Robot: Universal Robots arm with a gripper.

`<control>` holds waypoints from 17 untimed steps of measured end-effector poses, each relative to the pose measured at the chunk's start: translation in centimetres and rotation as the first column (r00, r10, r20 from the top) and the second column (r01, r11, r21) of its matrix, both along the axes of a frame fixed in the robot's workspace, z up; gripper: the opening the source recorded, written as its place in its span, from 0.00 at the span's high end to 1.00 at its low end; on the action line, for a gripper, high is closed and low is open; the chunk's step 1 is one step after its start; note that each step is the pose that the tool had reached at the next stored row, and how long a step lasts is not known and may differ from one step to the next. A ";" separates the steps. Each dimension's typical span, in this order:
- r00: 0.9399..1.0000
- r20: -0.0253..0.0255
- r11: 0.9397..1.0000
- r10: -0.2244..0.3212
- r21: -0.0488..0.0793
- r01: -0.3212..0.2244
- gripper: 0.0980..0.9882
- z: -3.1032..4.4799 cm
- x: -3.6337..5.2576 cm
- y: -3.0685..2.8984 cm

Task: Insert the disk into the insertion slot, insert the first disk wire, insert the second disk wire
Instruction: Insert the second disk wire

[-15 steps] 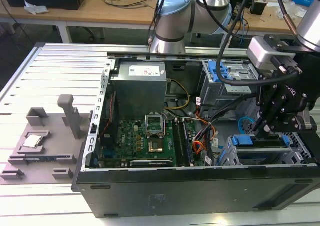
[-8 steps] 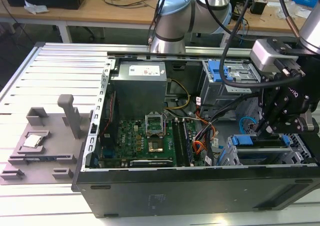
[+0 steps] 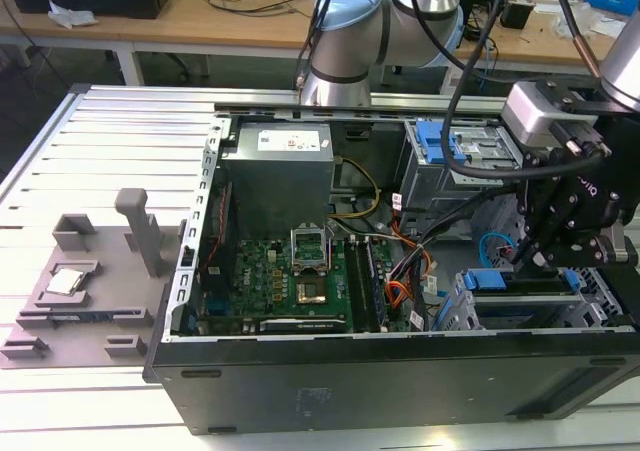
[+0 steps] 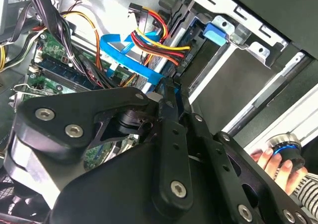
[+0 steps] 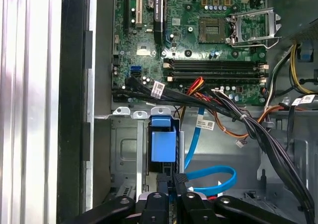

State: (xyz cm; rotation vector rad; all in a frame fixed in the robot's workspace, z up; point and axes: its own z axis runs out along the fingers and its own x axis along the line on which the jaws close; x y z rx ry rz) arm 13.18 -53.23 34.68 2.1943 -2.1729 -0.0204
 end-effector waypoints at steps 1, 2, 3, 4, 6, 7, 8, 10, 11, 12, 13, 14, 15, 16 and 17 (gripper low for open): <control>1.000 0.000 1.000 0.000 0.002 0.000 0.93 -0.09 0.10 0.01; 1.000 0.000 1.000 0.000 0.004 0.000 0.93 -0.16 0.16 0.02; 1.000 0.000 1.000 0.000 0.006 0.000 0.93 -0.23 0.20 0.02; 1.000 0.000 1.000 0.000 0.007 0.000 0.93 -0.30 0.24 0.03; 1.000 0.000 1.000 0.000 0.009 0.000 0.93 -0.45 0.32 0.03; 1.000 0.000 1.000 0.000 0.010 0.000 0.93 -0.52 0.34 0.03; 1.000 0.000 1.000 0.000 0.011 0.000 0.93 -0.58 0.34 0.02; 1.000 0.000 1.000 0.000 0.015 0.000 0.93 -0.76 0.34 -0.05; 1.000 0.000 1.000 0.000 0.016 0.000 0.93 -0.84 0.34 -0.10; 1.000 0.000 1.000 0.000 0.017 0.000 0.93 -0.88 0.34 -0.13; 1.000 0.000 1.000 0.000 0.019 0.000 0.93 -1.03 0.34 -0.22; 1.000 0.000 1.000 0.000 0.019 0.000 0.93 -1.04 0.34 -0.22; 1.000 0.000 1.000 0.000 0.019 0.000 0.93 -1.06 0.34 -0.22; 1.000 0.000 1.000 0.000 0.019 0.000 0.93 -1.07 0.34 -0.22; 1.000 0.000 1.000 0.000 0.019 0.000 0.93 -1.07 0.34 -0.22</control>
